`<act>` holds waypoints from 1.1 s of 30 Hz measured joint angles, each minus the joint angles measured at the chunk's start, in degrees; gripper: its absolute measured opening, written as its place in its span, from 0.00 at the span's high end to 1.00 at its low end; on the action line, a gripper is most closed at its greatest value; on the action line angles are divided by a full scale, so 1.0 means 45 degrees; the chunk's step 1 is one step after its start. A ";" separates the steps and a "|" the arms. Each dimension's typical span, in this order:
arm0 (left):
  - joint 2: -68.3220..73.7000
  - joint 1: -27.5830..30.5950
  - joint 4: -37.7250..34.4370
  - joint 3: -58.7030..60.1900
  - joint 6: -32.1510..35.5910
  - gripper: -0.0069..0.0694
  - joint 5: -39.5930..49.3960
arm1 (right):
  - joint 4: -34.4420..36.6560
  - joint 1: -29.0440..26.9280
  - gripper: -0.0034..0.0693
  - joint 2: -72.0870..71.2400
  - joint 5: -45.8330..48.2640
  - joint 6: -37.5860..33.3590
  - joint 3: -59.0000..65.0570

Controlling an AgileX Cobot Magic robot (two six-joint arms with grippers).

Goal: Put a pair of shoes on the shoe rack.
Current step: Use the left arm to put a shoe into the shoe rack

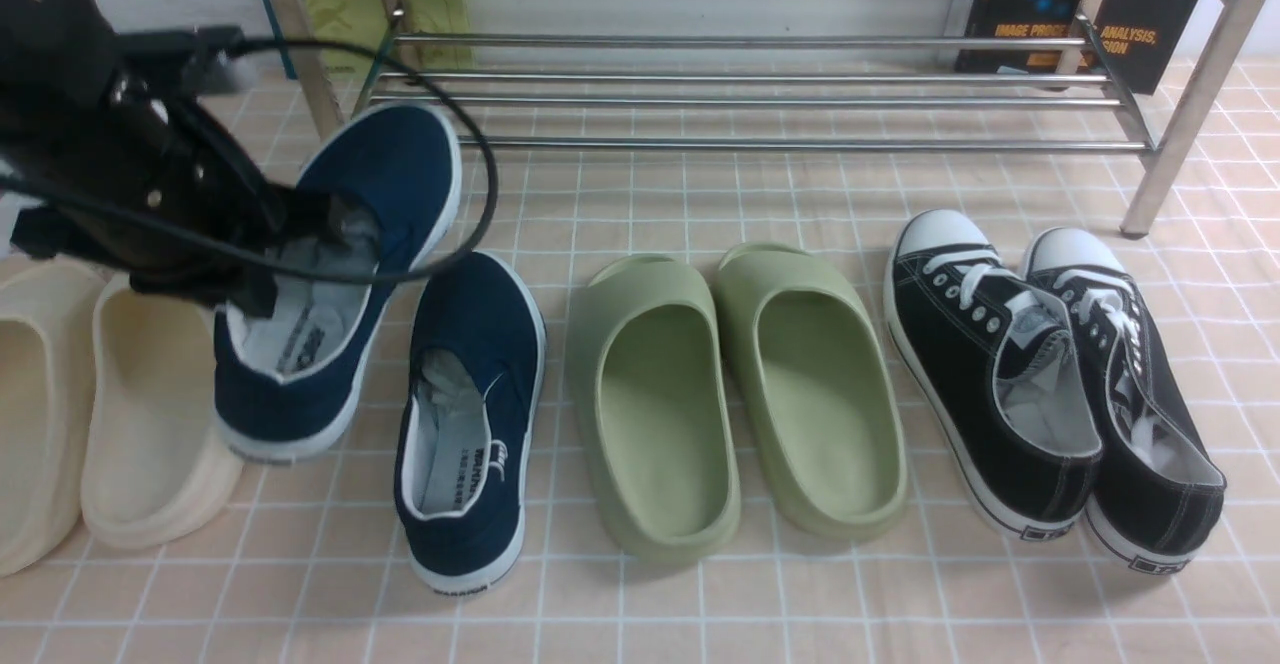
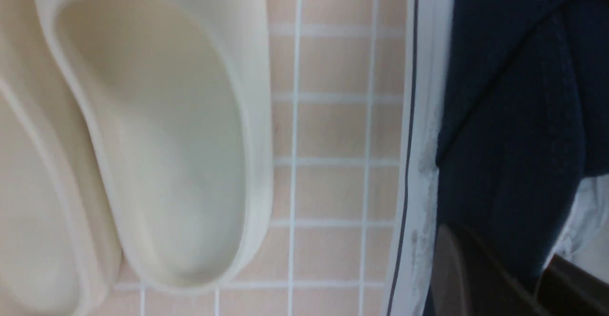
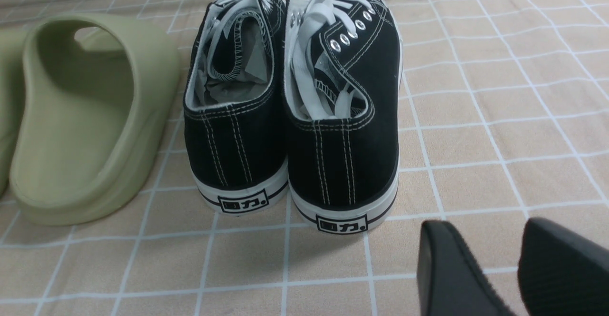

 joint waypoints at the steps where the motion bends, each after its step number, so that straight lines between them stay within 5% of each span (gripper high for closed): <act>1: 0.0276 0.0000 0.0000 -0.0453 0.0063 0.86 0.0141 | 0.0000 0.0000 0.63 0.0000 0.0000 0.0000 0.0000; 23: 0.8648 0.0876 -0.2302 -1.1040 0.0196 0.86 0.2097 | 0.0000 0.0000 0.63 0.0000 0.0000 0.0000 0.0000; 33: 0.9615 0.1001 -0.2443 -1.2602 -0.0291 0.85 0.2762 | 0.0000 0.0000 0.63 0.0000 0.0000 0.0000 0.0000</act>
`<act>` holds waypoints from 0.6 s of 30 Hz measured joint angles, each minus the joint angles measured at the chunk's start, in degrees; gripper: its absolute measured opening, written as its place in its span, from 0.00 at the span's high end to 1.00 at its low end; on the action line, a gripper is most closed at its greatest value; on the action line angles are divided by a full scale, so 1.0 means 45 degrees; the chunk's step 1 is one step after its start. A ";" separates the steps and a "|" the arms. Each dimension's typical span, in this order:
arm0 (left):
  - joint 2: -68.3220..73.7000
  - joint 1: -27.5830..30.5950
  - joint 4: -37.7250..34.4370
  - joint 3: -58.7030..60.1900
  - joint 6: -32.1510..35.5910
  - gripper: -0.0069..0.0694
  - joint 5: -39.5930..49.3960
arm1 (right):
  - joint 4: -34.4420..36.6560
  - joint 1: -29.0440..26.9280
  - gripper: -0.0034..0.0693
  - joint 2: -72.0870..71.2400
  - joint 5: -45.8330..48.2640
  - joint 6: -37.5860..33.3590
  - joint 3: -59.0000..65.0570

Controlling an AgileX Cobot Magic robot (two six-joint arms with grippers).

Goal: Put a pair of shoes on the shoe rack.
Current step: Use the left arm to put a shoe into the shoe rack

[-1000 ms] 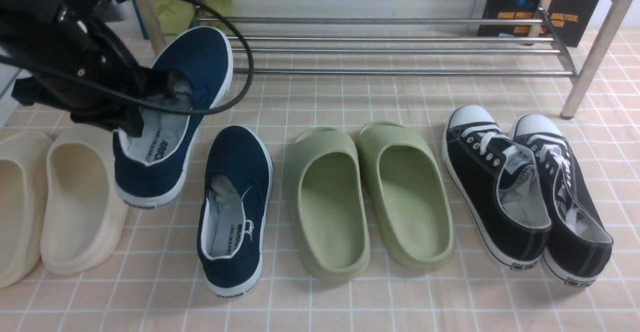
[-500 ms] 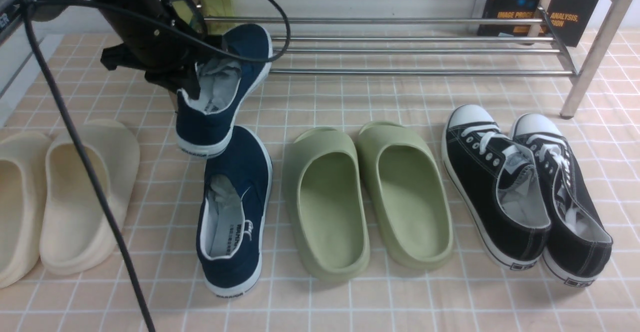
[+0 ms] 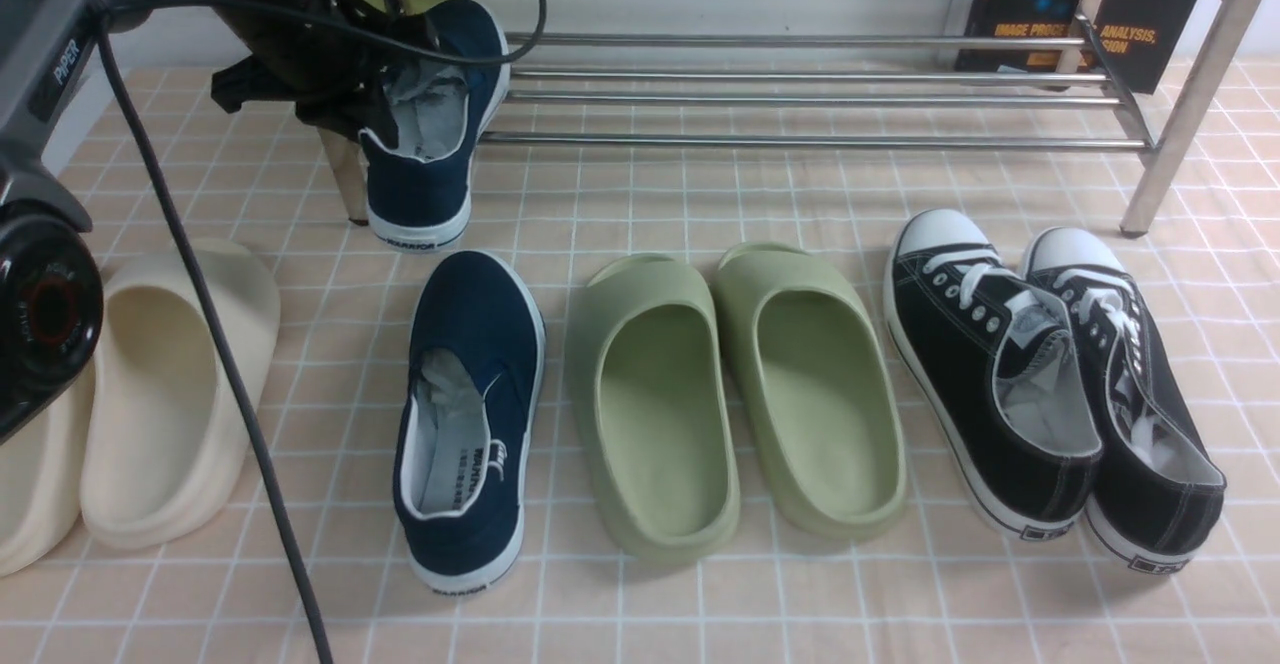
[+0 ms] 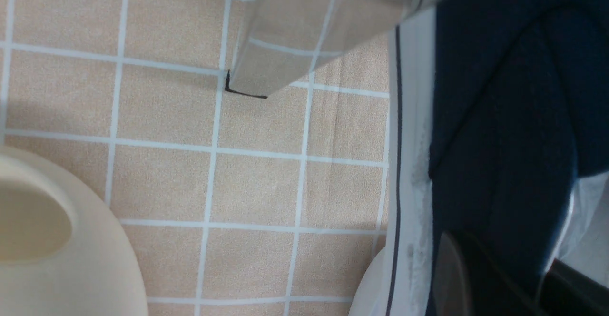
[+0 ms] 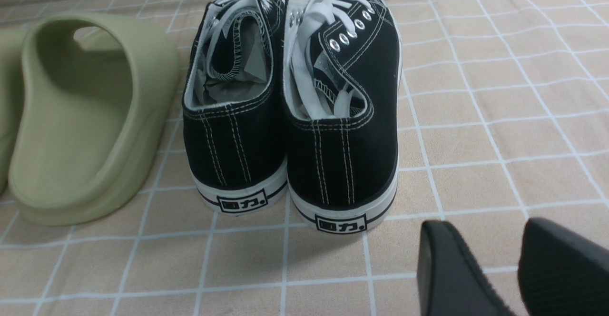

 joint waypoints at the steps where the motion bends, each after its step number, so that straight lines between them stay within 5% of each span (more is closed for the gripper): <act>1: 0.0000 0.0000 -0.0010 -0.0014 0.0027 0.85 0.0000 | 0.0000 0.0000 0.63 0.0000 0.0000 0.0000 0.0000; 18: 0.0038 -0.0324 0.0713 -0.0014 0.0107 0.82 -0.0100 | 0.0000 0.0000 0.63 0.0000 0.0000 0.0000 0.0000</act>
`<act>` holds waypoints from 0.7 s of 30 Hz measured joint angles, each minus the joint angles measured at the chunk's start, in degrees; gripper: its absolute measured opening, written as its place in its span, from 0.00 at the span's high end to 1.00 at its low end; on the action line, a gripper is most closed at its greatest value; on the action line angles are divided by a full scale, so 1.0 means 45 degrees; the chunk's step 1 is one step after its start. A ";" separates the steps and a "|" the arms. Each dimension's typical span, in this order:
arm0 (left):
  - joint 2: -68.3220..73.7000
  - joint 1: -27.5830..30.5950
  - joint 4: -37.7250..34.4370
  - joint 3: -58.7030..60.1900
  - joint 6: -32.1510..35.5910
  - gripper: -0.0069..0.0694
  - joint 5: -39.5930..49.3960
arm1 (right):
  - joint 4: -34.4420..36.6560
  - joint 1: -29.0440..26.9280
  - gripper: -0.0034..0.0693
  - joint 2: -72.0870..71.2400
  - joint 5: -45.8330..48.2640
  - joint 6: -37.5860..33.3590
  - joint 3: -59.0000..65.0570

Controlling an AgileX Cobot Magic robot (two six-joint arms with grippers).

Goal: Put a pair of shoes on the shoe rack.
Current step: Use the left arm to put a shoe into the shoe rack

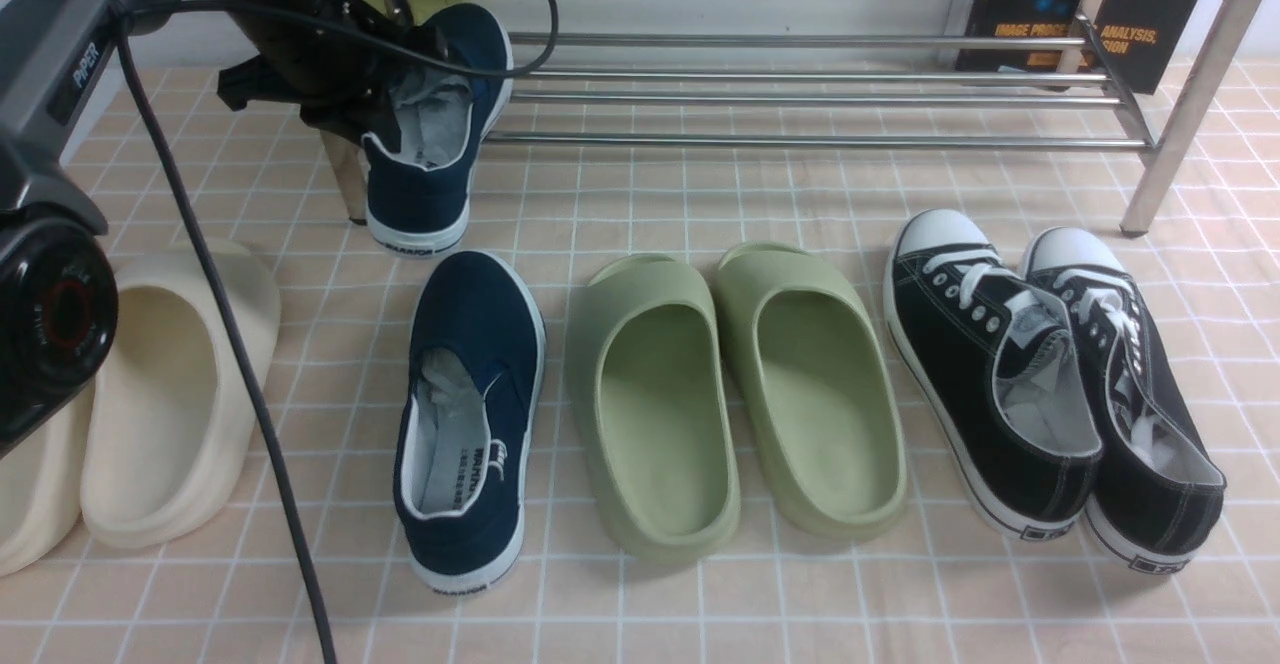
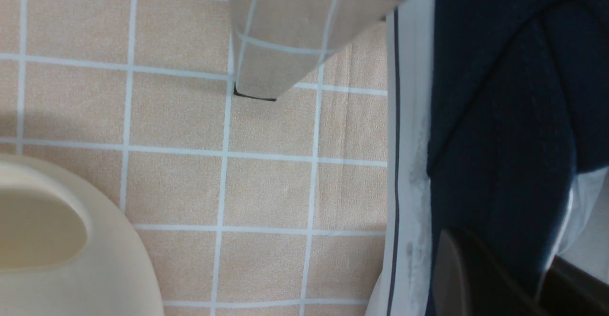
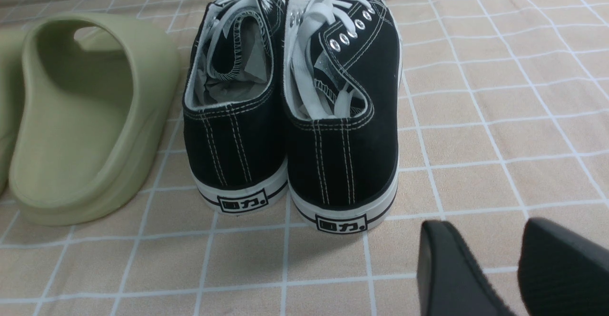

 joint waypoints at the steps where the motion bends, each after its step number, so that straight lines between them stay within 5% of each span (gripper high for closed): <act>1: 0.0000 0.0002 0.0005 0.0000 -0.0032 0.81 -0.0015 | 0.0000 0.0000 0.63 0.0000 0.0000 0.0000 0.0000; 13: -0.0037 -0.0058 0.0492 0.0000 -0.0296 0.40 -0.0055 | 0.0000 0.0000 0.63 0.0000 0.0000 0.0000 0.0000; 21: -0.0674 -0.0085 0.1957 -0.0155 0.0082 0.43 -0.0285 | 0.0000 0.0000 0.63 0.0000 0.0000 0.0000 0.0000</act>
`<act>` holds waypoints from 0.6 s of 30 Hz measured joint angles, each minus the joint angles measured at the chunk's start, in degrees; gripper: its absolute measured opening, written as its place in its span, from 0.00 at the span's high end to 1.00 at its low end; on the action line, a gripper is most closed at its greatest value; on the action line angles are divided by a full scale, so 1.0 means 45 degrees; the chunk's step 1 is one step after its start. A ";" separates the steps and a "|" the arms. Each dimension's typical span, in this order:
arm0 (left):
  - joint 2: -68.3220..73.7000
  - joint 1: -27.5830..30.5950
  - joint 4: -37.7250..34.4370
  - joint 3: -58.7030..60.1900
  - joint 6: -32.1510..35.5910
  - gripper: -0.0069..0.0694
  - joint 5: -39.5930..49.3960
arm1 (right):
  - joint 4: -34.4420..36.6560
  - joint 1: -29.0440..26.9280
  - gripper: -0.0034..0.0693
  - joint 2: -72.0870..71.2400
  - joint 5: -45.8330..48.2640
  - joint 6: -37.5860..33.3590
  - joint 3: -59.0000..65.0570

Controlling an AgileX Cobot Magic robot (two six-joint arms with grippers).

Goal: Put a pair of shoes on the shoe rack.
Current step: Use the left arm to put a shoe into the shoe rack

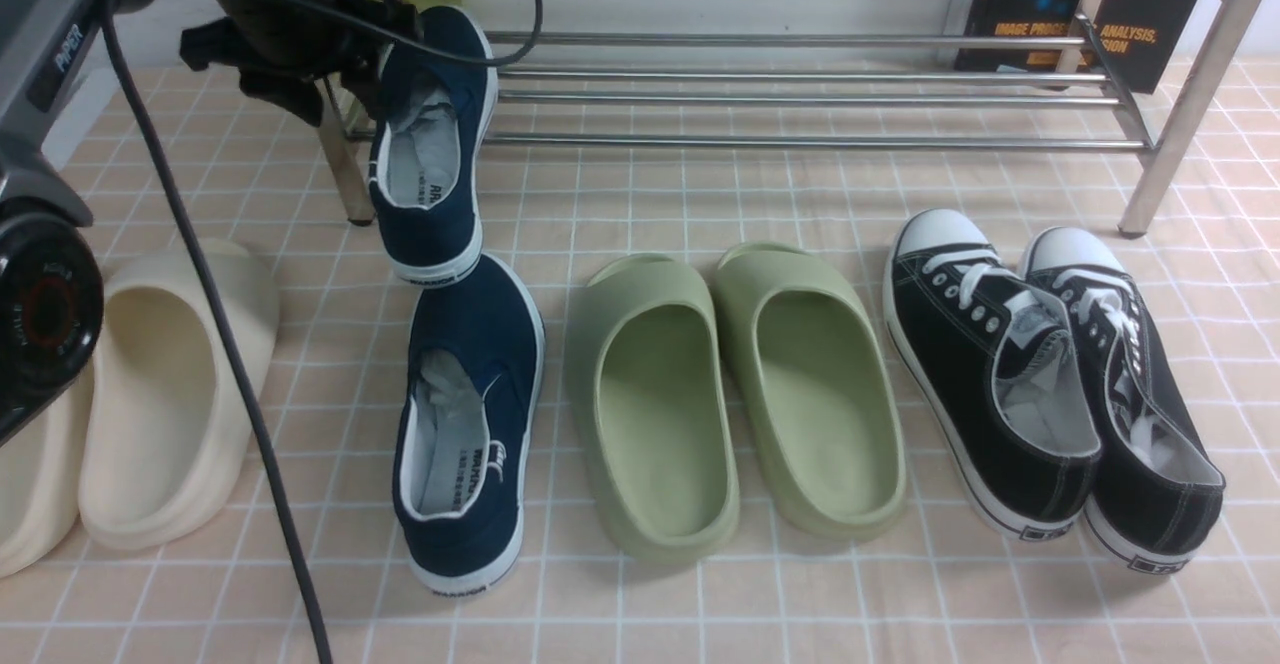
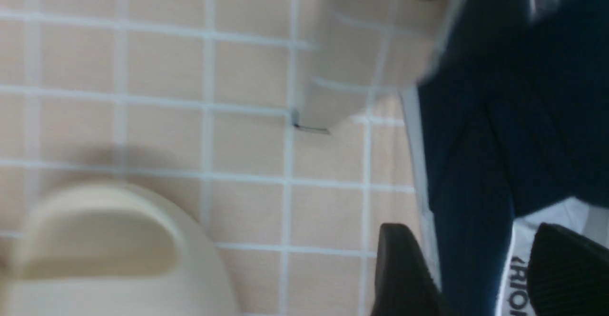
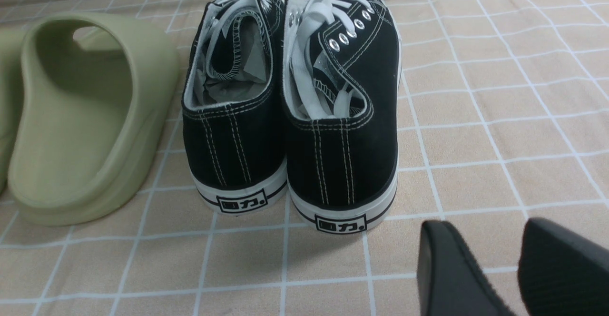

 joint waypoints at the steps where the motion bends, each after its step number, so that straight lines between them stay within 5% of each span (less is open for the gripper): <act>1: -0.0348 0.0029 0.0379 -0.0032 0.0065 0.47 -0.0081 | 0.0000 0.0000 0.63 0.0000 0.0000 0.0000 0.0000; 8: -0.2161 0.0054 0.1082 0.0006 0.0714 0.82 0.0389 | 0.0000 0.0000 0.63 0.0000 0.0000 0.0000 0.0000; 13: -0.3721 0.0002 0.1115 0.1748 0.0878 0.91 0.0389 | 0.0000 0.0000 0.63 0.0000 0.0000 0.0000 0.0000; 18: -0.6772 -0.1229 0.1524 0.7869 0.1175 0.91 -0.1553 | 0.0000 0.0000 0.63 0.0000 0.0010 0.0000 0.0000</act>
